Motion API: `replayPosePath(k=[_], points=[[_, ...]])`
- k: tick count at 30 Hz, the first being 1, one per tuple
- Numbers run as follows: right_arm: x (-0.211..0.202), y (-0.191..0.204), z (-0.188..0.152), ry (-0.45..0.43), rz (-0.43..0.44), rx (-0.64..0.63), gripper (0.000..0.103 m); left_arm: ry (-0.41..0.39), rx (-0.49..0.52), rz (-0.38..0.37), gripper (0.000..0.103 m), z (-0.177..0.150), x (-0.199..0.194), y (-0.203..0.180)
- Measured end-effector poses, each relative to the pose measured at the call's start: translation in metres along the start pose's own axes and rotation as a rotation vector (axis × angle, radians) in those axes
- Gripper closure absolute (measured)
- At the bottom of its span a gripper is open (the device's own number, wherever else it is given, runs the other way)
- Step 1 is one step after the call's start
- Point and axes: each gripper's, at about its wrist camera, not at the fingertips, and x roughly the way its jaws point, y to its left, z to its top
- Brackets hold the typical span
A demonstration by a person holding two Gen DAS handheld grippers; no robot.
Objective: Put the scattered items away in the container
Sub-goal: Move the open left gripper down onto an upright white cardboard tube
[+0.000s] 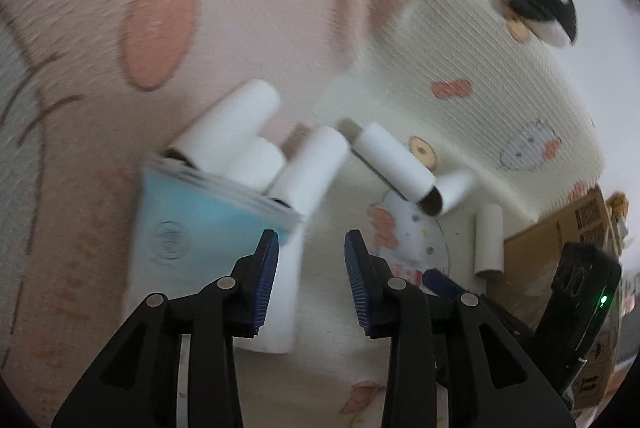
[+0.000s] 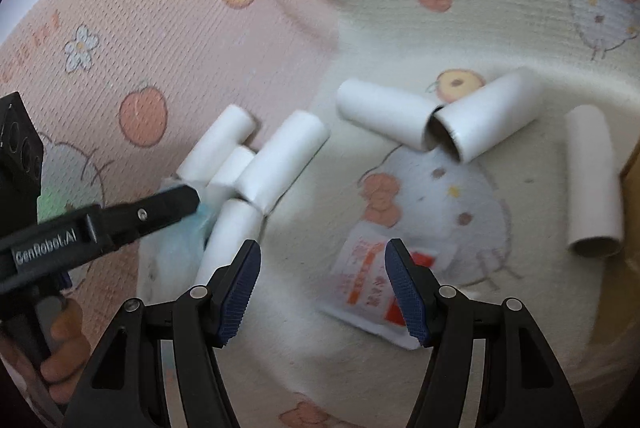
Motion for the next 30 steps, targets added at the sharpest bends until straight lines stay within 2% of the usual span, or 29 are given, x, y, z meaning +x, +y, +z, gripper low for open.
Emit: replayPosePath(k=[4,7,10,11,12,13,18,22,30], points=[[0.009,0.013,-0.004,0.034,0.022,-0.042,0.041,0.036,-0.061,-0.024,0.065,-0.002,0.005,0.018],[0.010,0.025,-0.006,0.040,0.026,-0.095,0.041,0.064,-0.050,-0.022,0.070,-0.006,0.007,0.019],[0.012,0.032,-0.008,0.051,0.038,-0.127,0.042,0.108,-0.024,-0.019,0.070,-0.010,0.012,0.012],[0.014,0.034,-0.008,0.062,0.041,-0.131,0.045,0.128,-0.016,-0.013,0.070,-0.011,0.014,0.011],[0.015,0.035,-0.008,0.073,0.045,-0.135,0.059,0.148,-0.007,-0.006,0.070,-0.013,0.017,0.009],[0.017,0.037,-0.009,0.094,0.059,-0.142,0.066,0.161,0.004,-0.002,0.070,-0.014,0.020,0.007],[0.019,0.045,-0.014,0.119,0.065,-0.196,0.066,0.220,0.017,0.041,0.070,-0.019,0.030,0.007],[0.018,0.045,-0.013,0.117,0.077,-0.191,0.066,0.234,-0.003,0.067,0.070,-0.021,0.034,0.012],[0.021,0.043,-0.014,0.145,0.092,-0.177,0.066,0.240,-0.060,0.018,0.069,-0.024,0.043,0.013]])
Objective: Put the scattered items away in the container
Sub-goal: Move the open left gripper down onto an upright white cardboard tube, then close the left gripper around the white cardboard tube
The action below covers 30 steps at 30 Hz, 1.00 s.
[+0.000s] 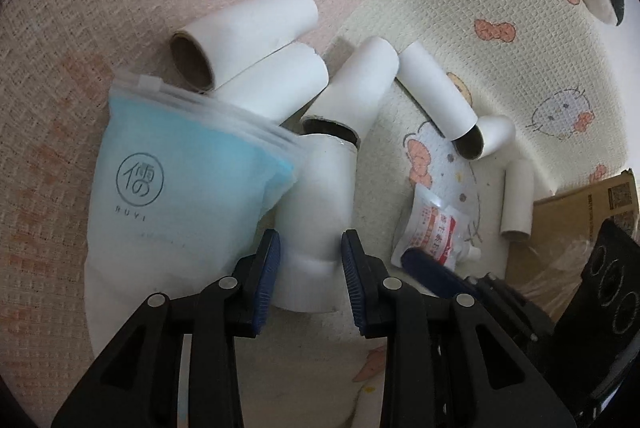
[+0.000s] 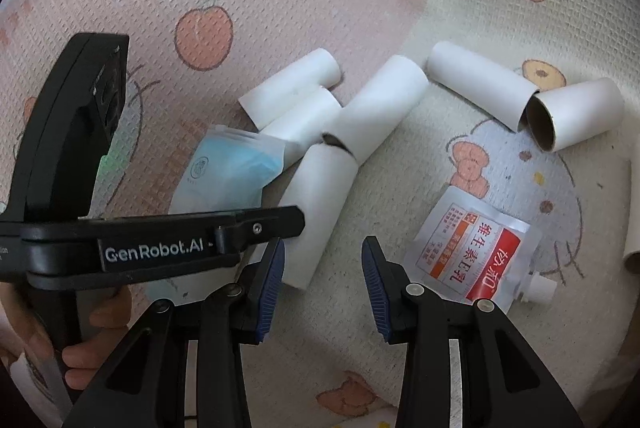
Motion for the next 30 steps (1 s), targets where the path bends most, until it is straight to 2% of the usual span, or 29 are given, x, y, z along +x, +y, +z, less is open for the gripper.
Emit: replayPosePath(k=[2,7,8,15,19,26,30], points=[[0.004,0.000,0.000,0.014,-0.005,0.004,0.066,0.002,-0.010,-0.025,0.069,0.000,0.000,0.002],[0.009,-0.003,-0.001,0.037,-0.007,0.014,0.066,0.061,-0.054,-0.195,0.069,-0.004,0.012,0.002],[0.009,-0.003,-0.001,0.040,-0.010,0.015,0.066,0.062,-0.056,-0.203,0.069,-0.005,0.012,0.000],[0.010,-0.008,-0.002,0.043,-0.052,0.017,0.066,0.003,-0.036,-0.228,0.069,-0.007,0.007,-0.007],[0.011,-0.008,-0.001,0.044,-0.046,0.021,0.066,-0.006,-0.019,-0.180,0.061,-0.004,0.013,-0.012],[0.010,-0.013,0.000,0.040,-0.032,0.047,0.066,-0.015,0.002,-0.125,0.058,0.002,0.025,-0.020],[0.010,-0.016,0.000,0.038,-0.016,0.072,0.066,-0.008,-0.029,-0.143,0.056,0.004,0.030,-0.017]])
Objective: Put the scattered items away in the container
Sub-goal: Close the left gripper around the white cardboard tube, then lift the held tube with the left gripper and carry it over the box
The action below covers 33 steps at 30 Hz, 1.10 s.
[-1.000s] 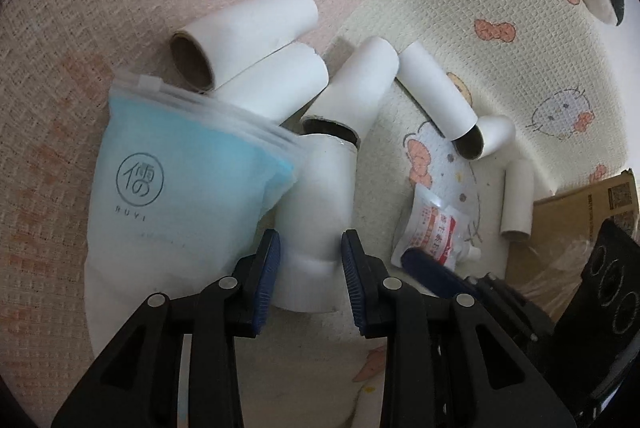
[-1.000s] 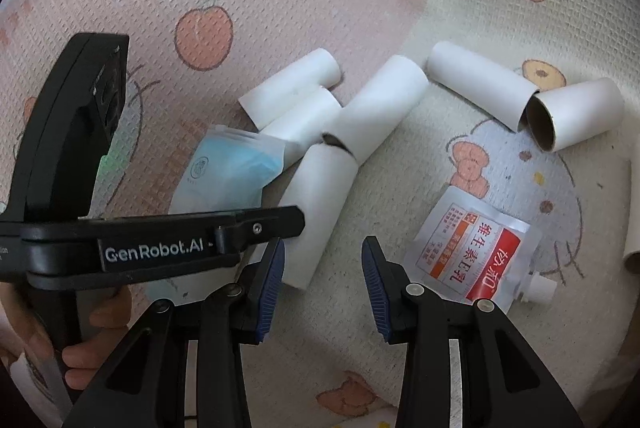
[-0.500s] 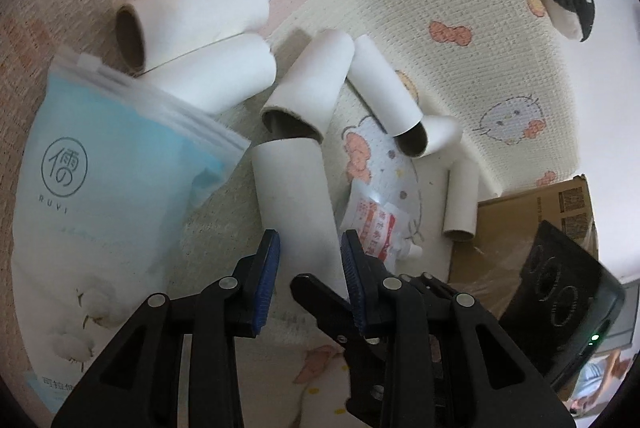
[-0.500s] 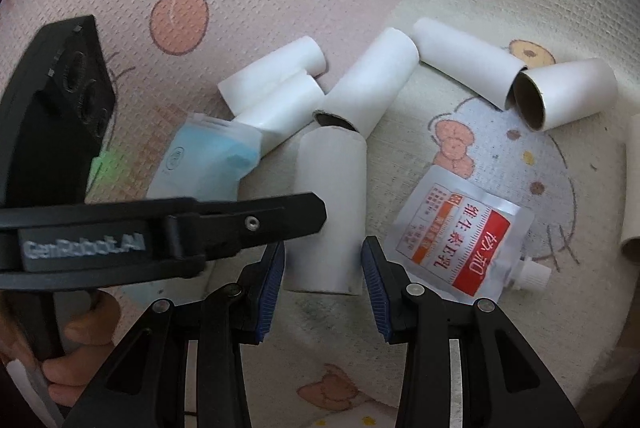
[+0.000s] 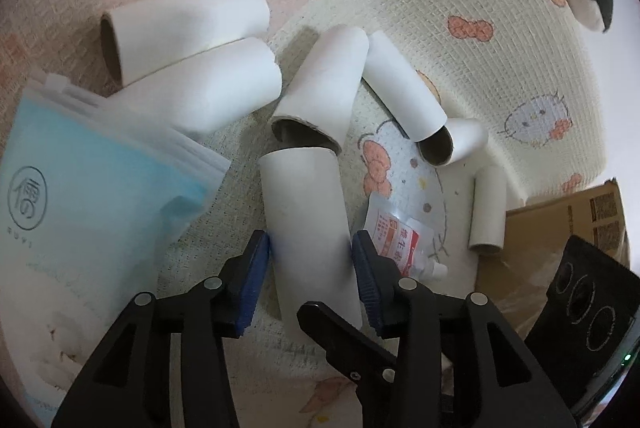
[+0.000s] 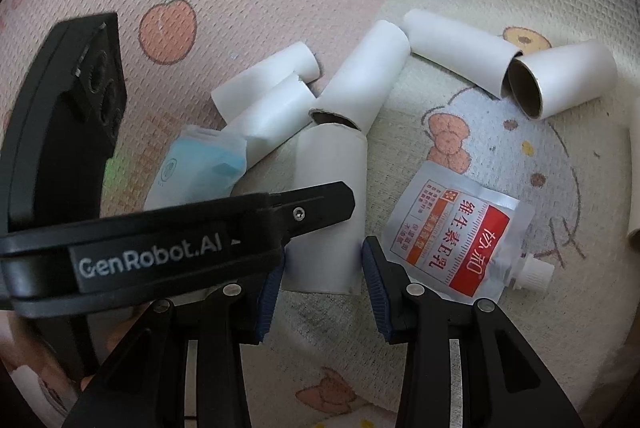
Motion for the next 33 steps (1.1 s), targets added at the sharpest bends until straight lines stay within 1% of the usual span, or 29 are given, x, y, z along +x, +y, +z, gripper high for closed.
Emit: replayPosePath(k=[4,8,15,19,22,24,25,28,31,33], points=[[0.002,0.002,0.001,0.002,0.005,0.003,0.065,-0.011,0.033,-0.003,0.057,-0.002,-0.003,-0.002],[-0.002,0.008,0.002,-0.004,-0.004,-0.022,0.065,-0.040,0.076,-0.009,0.057,-0.007,-0.018,-0.008],[-0.029,0.028,0.009,-0.074,0.014,-0.079,0.065,-0.182,0.206,0.033,0.057,-0.018,-0.060,-0.035],[-0.047,0.040,0.009,-0.124,0.012,-0.127,0.065,-0.227,0.252,0.063,0.057,-0.021,-0.074,-0.047],[-0.054,0.045,0.010,-0.143,0.006,-0.154,0.065,-0.228,0.273,0.101,0.057,-0.022,-0.079,-0.056],[-0.056,0.047,0.011,-0.148,0.008,-0.162,0.065,-0.216,0.287,0.147,0.057,-0.021,-0.081,-0.063],[-0.057,0.047,0.010,-0.153,0.015,-0.163,0.065,-0.204,0.296,0.167,0.057,-0.020,-0.082,-0.066],[-0.059,0.045,0.010,-0.148,0.034,-0.159,0.065,-0.136,0.312,0.245,0.058,-0.015,-0.079,-0.077],[-0.063,0.047,0.010,-0.165,0.017,-0.179,0.065,-0.155,0.346,0.253,0.058,-0.015,-0.085,-0.083],[-0.067,0.046,0.012,-0.176,0.035,-0.170,0.065,-0.170,0.365,0.274,0.058,-0.016,-0.090,-0.088]])
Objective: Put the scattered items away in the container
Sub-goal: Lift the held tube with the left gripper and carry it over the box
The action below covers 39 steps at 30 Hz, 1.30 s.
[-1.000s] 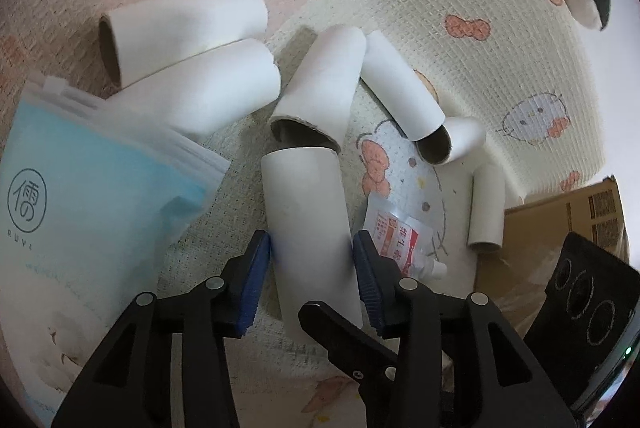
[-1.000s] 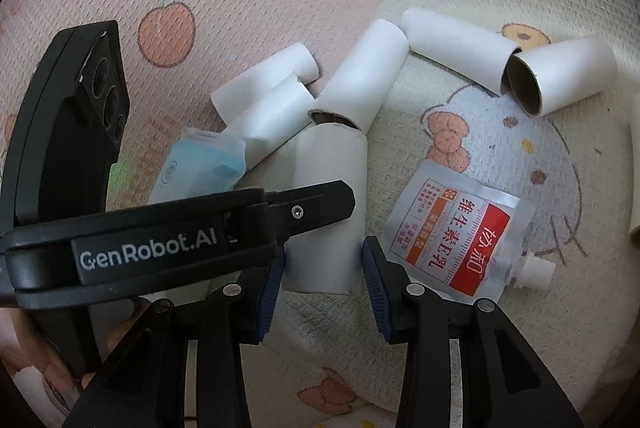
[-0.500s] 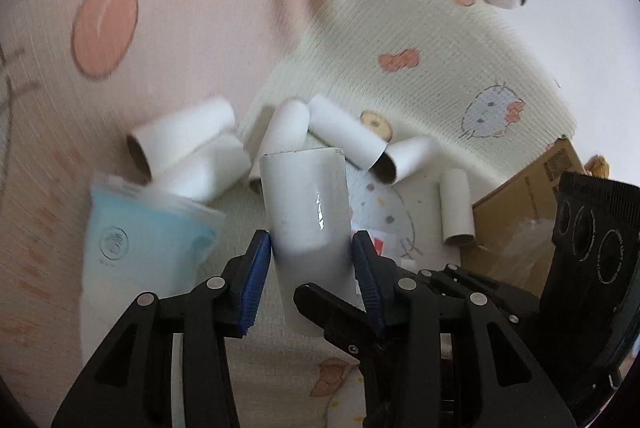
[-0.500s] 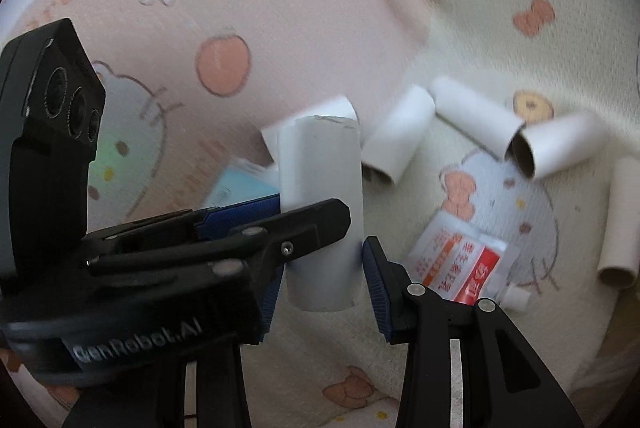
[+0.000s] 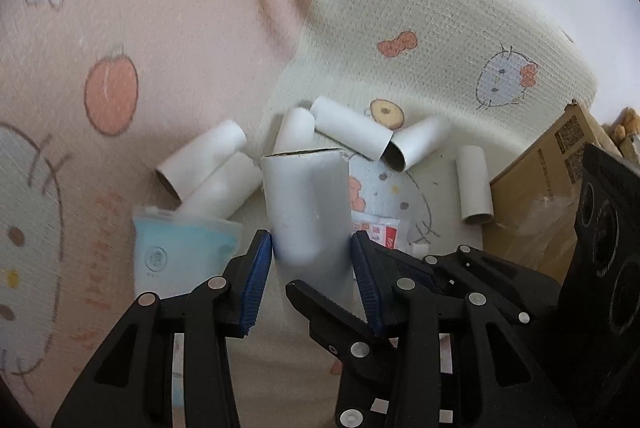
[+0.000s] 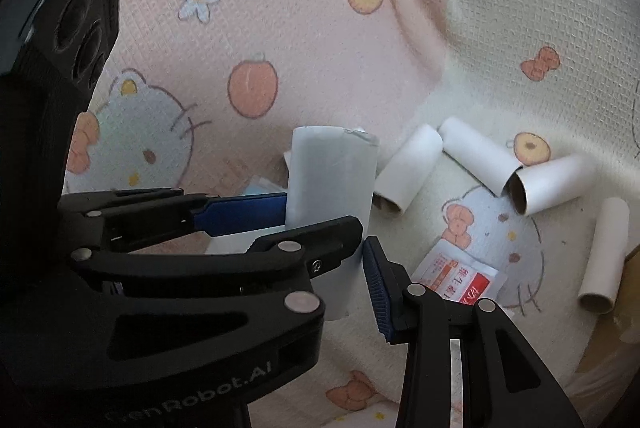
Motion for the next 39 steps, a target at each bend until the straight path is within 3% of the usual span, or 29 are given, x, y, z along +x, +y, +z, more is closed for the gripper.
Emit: replayPosePath(k=[3,20,39], points=[[-0.006,-0.006,0.004,-0.020,0.039,0.041,0.065,-0.013,0.021,0.014,0.058,0.004,-0.008,-0.004],[-0.048,-0.003,0.040,-0.081,0.062,0.067,0.065,-0.090,0.169,0.076,0.058,0.037,-0.054,-0.040],[-0.125,-0.021,0.065,-0.225,0.006,0.105,0.065,-0.163,0.365,0.086,0.058,0.071,-0.105,-0.114]])
